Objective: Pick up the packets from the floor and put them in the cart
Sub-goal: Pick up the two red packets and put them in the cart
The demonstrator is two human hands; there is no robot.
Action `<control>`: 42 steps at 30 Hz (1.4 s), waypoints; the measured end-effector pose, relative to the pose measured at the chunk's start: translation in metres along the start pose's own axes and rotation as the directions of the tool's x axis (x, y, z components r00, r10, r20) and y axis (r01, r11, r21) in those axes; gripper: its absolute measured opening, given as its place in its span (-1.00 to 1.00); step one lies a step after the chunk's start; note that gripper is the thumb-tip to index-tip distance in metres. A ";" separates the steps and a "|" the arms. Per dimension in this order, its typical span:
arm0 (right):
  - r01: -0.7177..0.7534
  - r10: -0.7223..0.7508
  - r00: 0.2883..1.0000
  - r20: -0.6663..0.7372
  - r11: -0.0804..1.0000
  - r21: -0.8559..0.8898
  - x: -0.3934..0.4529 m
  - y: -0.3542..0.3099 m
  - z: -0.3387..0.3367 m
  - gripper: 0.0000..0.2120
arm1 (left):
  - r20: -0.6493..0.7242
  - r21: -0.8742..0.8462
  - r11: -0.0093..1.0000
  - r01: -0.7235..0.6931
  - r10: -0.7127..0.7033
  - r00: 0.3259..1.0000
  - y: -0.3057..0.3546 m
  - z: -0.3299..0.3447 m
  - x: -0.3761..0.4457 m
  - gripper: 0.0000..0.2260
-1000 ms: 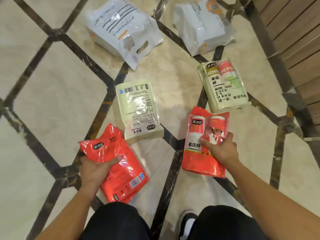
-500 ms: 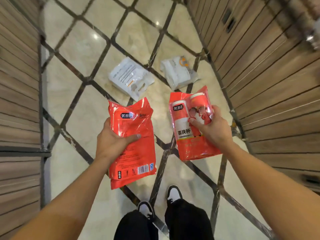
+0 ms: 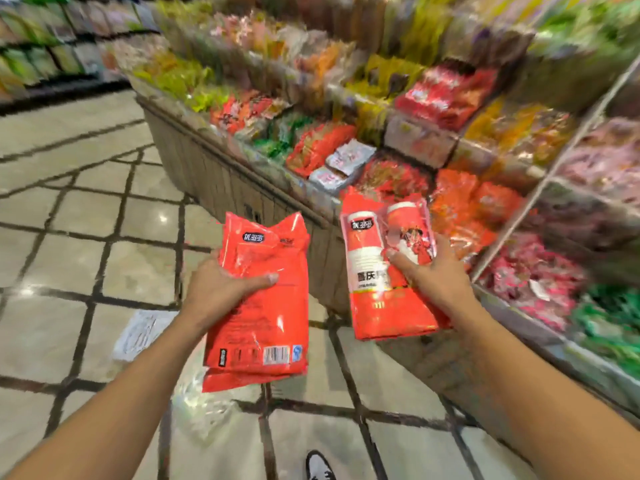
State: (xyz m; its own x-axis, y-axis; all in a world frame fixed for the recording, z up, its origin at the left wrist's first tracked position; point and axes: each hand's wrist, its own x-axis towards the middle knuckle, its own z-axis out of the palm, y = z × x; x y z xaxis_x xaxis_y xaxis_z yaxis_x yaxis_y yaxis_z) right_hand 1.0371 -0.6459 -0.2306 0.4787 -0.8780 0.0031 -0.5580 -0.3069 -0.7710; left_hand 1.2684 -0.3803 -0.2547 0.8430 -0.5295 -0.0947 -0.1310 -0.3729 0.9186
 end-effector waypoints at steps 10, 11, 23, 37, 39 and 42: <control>-0.327 0.295 0.808 -0.510 0.944 0.029 -0.208 0.115 -0.331 -0.30 | 0.553 -0.143 0.945 -0.293 0.322 0.768 0.225 0.242 -0.144 -0.42; -0.350 0.319 0.775 -0.546 0.935 0.049 -0.236 0.129 -0.361 -0.32 | 0.592 -0.172 0.934 -0.314 0.353 0.724 0.241 0.268 -0.171 -0.47; -0.550 0.513 0.309 -0.801 0.783 0.289 -0.564 0.314 -0.658 -0.38 | 0.830 -0.333 0.902 -0.273 0.418 0.369 0.360 0.549 -0.537 -0.33; -0.553 0.607 0.054 -0.793 0.679 0.482 -0.800 0.506 -0.853 -0.33 | 0.947 -0.310 0.932 -0.189 0.321 0.030 0.419 0.800 -0.895 -0.36; -0.535 0.608 0.039 -0.793 0.683 0.497 -0.818 0.537 -0.883 -0.44 | 0.947 -0.312 0.930 -0.193 0.321 0.018 0.423 0.844 -0.934 -0.33; -0.475 0.643 0.004 -0.766 0.675 0.564 -0.837 0.586 -0.930 -0.40 | 0.947 -0.316 0.935 -0.161 0.322 0.013 0.425 0.912 -0.984 -0.29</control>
State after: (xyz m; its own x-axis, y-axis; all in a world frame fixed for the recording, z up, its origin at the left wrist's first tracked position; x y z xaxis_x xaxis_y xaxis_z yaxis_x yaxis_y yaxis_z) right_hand -0.3210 -0.4326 -0.0923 -0.8760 -0.4823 -0.0082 -0.2214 0.4171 -0.8815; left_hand -0.0927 -0.7121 -0.1207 -0.5250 -0.8484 -0.0684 -0.0933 -0.0225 0.9954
